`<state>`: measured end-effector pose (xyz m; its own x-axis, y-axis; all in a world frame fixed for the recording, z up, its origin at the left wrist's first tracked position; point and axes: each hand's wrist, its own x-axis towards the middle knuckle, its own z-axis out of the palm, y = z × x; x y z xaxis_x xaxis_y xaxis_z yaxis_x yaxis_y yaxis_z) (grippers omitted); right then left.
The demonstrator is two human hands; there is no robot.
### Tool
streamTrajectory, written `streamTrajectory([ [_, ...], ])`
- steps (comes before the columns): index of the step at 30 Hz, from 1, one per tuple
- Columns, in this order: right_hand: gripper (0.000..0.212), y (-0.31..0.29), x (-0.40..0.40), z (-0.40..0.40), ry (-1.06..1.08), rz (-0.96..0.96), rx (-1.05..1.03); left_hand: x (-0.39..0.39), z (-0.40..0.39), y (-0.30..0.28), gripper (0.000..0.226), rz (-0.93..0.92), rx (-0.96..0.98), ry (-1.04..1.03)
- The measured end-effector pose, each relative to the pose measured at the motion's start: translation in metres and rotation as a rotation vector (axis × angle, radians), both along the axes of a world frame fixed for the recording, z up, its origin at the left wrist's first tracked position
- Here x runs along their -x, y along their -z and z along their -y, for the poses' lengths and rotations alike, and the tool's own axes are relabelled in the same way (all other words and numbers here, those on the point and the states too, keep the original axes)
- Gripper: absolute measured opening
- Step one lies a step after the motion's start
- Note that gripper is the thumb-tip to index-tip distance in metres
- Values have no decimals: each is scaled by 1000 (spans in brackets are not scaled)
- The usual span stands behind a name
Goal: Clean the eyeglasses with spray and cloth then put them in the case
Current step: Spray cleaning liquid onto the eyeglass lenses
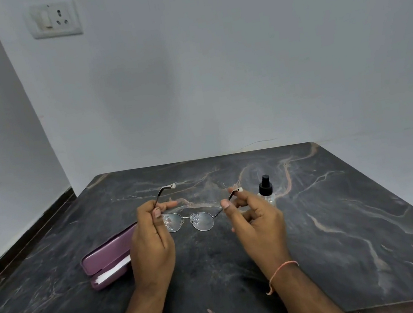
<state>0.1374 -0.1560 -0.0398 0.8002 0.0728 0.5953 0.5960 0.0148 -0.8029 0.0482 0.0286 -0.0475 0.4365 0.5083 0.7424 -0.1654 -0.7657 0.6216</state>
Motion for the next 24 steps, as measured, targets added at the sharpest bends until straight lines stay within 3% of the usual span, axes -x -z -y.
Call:
streamTrajectory([
  [4,30,-1,-4,30,266,177,196,-3,-2,1,15,13,-8,1],
  [6,48,-2,-12,43,375,186,308,-4,-1,0,14,22,-10,12],
  [9,83,1,-27,52,347,102,496,-5,0,-1,14,33,-11,3],
  [13,96,13,-35,45,258,29,711,-6,-2,0,16,71,-15,-13],
  [16,97,14,-34,41,252,35,675,-7,-5,2,15,59,16,-53],
  [19,98,12,-24,44,239,51,451,-10,-9,6,15,37,39,-87],
  [22,88,0,2,50,141,240,148,-10,-10,6,15,30,29,-105],
  [24,79,0,18,54,55,389,105,-11,-10,6,14,26,16,-117],
])
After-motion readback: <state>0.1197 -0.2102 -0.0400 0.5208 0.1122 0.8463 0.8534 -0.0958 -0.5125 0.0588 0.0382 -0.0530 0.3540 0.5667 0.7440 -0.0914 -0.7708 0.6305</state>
